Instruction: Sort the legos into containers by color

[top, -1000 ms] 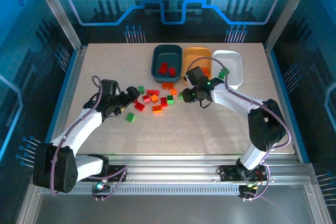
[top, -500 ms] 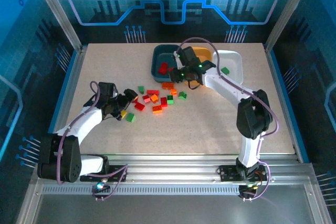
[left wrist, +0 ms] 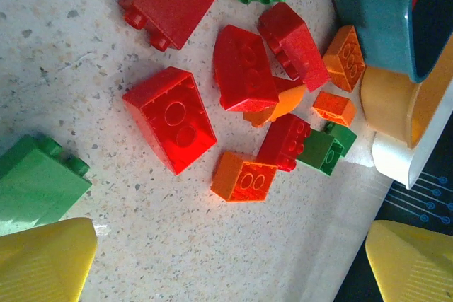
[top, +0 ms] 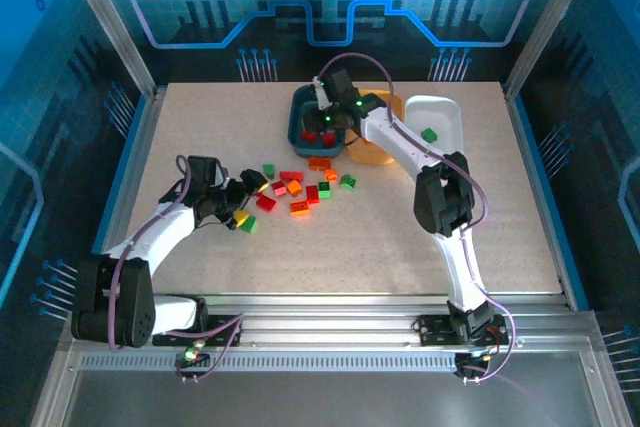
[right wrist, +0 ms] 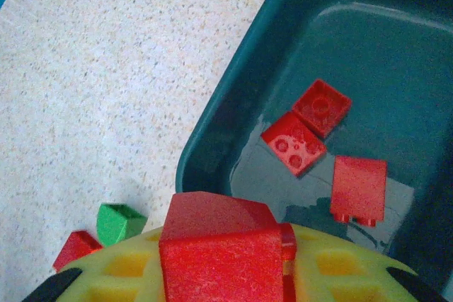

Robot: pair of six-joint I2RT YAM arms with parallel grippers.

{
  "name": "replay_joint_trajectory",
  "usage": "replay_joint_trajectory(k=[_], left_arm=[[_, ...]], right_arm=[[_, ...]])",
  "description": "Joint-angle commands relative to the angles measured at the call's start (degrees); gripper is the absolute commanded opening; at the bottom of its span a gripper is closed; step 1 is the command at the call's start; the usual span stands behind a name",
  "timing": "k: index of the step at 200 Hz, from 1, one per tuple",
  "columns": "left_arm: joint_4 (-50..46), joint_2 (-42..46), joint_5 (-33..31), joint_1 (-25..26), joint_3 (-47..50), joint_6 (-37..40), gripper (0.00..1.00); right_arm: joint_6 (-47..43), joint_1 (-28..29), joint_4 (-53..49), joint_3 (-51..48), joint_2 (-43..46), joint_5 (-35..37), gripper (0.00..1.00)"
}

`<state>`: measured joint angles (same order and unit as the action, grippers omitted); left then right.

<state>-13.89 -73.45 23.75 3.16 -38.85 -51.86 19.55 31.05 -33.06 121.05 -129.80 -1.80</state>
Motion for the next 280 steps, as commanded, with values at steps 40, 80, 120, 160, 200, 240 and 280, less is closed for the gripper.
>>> replay_joint_trajectory(k=[40, 80, 120, 160, 200, 240, 280], left_arm=[[-3.08, 1.95, 2.36, -0.26, -1.02, 3.55, 0.99], [-2.81, 1.89, 3.11, -0.26, -1.85, 3.68, 0.99], [-3.49, 2.43, 1.51, -0.17, -2.37, 4.02, 0.99], [-6.99, 4.05, -3.55, 0.72, -0.96, 5.68, 0.99], [-7.69, 3.73, -10.54, 9.18, -1.48, 8.43, 0.95], [-6.53, 2.41, -13.99, 14.58, -1.98, 7.67, 0.94], [-6.56, 3.88, -13.55, 14.68, -0.38, 7.47, 0.94]], right_arm=[[-0.29, -0.91, -9.07, 13.57, -10.77, 1.55, 0.4], [-1.34, -1.52, -13.2, 20.5, -13.41, 1.15, 0.58], [-2.06, -0.54, -12.52, 13.87, -4.61, 1.26, 0.58], [0.4, 3.19, -1.68, -17.56, 13.49, 4.26, 0.57], [6.48, 5.39, 1.88, -32.74, 19.11, 4.22, 0.64], [9.7, 6.07, 5.44, -36.86, 17.86, -1.14, 0.67], [10.41, 6.61, 7.19, -36.73, 14.65, -2.31, 0.65]])
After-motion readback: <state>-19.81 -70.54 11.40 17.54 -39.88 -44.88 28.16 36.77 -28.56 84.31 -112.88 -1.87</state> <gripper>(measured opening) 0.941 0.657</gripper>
